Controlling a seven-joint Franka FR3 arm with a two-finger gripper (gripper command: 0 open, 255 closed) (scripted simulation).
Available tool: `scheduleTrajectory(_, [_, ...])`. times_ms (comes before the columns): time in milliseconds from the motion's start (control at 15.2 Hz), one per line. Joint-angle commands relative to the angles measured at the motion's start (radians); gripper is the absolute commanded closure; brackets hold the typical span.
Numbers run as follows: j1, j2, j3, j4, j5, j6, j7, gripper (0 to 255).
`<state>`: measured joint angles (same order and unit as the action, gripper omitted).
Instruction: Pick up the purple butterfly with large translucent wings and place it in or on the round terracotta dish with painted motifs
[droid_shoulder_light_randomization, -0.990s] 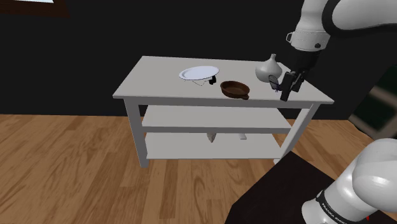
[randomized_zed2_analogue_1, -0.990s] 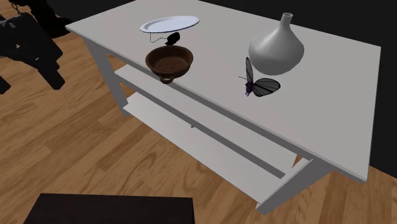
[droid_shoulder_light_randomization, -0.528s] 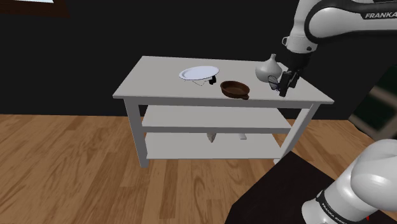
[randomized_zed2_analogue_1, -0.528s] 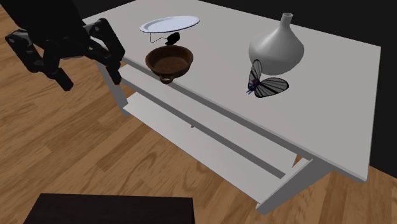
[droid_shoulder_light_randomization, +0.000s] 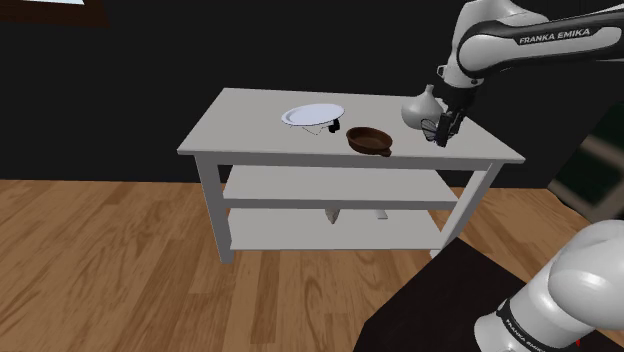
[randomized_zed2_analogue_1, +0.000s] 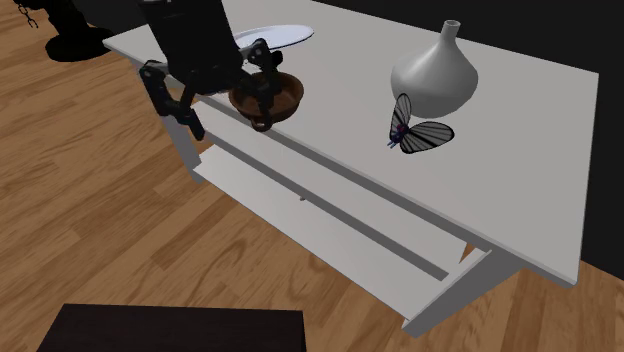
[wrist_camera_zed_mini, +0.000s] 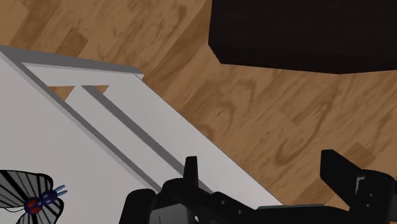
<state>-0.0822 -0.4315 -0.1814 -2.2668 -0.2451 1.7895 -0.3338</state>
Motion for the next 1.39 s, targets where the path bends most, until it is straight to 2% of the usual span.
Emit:
scheduleTrajectory(0, [-0.01, 0.063, -0.029, 0.034, -0.017, 0.035, -0.043, 0])
scheduleTrajectory(594, [-0.052, 0.359, -0.133, 0.247, -0.026, 0.145, -0.23, 0])
scheduleTrajectory(1254, [-0.141, 0.735, -0.183, 0.616, 0.055, 0.183, -0.442, 0])
scheduleTrajectory(1320, [-0.143, 0.738, -0.183, 0.619, 0.056, 0.183, -0.443, 0])
